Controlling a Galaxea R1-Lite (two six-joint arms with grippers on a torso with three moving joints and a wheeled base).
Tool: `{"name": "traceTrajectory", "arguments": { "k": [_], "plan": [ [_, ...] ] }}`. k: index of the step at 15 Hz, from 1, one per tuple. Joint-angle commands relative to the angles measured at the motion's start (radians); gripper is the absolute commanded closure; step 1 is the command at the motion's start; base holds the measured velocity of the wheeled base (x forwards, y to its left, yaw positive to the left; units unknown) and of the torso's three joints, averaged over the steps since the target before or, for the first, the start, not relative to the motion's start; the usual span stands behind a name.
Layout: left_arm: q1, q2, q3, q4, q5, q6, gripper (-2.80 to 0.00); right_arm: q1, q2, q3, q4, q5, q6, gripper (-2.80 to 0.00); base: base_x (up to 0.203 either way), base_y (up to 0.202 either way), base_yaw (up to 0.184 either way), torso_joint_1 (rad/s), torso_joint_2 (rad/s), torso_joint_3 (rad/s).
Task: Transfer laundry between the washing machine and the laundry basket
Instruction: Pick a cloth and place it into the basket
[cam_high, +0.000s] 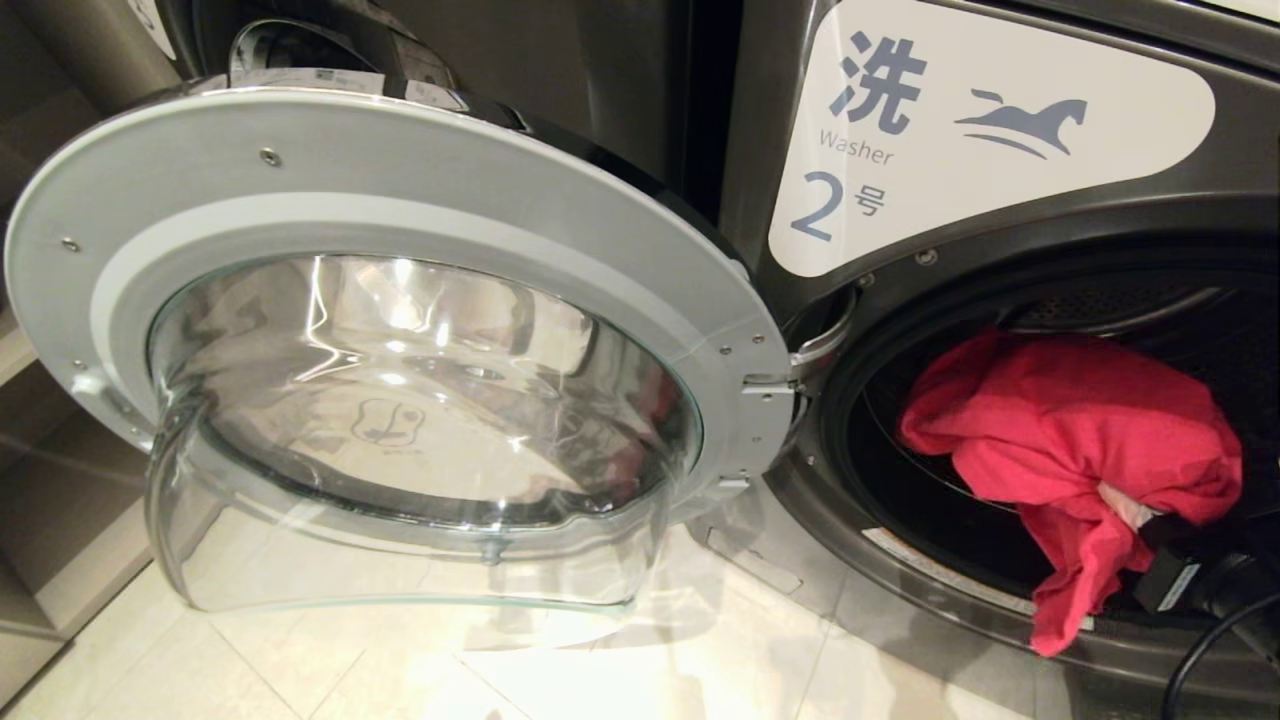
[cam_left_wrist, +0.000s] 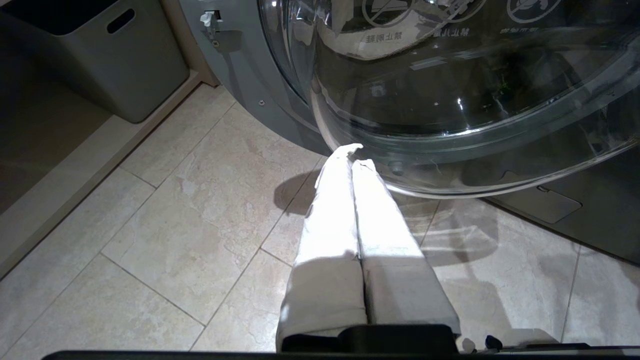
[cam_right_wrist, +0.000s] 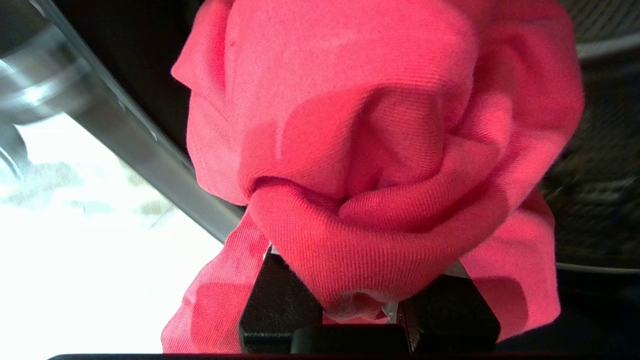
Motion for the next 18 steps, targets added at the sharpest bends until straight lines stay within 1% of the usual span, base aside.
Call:
{"name": "traceTrajectory", "arguments": {
  "k": [1,6,9,13,17,18],
  "plan": [
    [0.000,0.002,0.040,-0.001,0.000,0.000,0.00,-0.001,-0.091,-0.001,-0.026,-0.001,-0.018,0.00,0.000,0.000,0.000,0.000,0.00,0.000],
    [0.000,0.002,0.040,-0.001,0.000,0.000,0.00,-0.001,-0.292,0.003,-0.045,-0.004,-0.148,0.00,0.000,0.000,0.000,0.000,0.00,0.000],
    [0.000,0.002,0.040,-0.001,0.000,0.000,0.00,-0.001,-0.340,0.003,-0.041,-0.006,-0.207,0.00,0.000,0.000,0.000,0.000,0.00,0.000],
    [0.000,0.002,0.040,-0.001,0.000,0.000,0.00,0.011,-0.330,-0.006,-0.068,0.003,-0.224,0.00,0.000,0.000,0.000,0.000,0.00,0.000],
    [0.000,0.002,0.040,-0.001,0.000,0.000,0.00,0.098,-0.375,-0.014,-0.068,0.001,-0.217,0.00,0.000,0.000,0.000,0.000,0.00,0.000],
    [0.000,0.002,0.040,-0.001,0.000,0.000,0.00,0.100,-0.374,-0.005,-0.068,0.000,-0.216,0.00,0.000,0.000,0.000,0.000,0.00,0.000]
  ]
}}
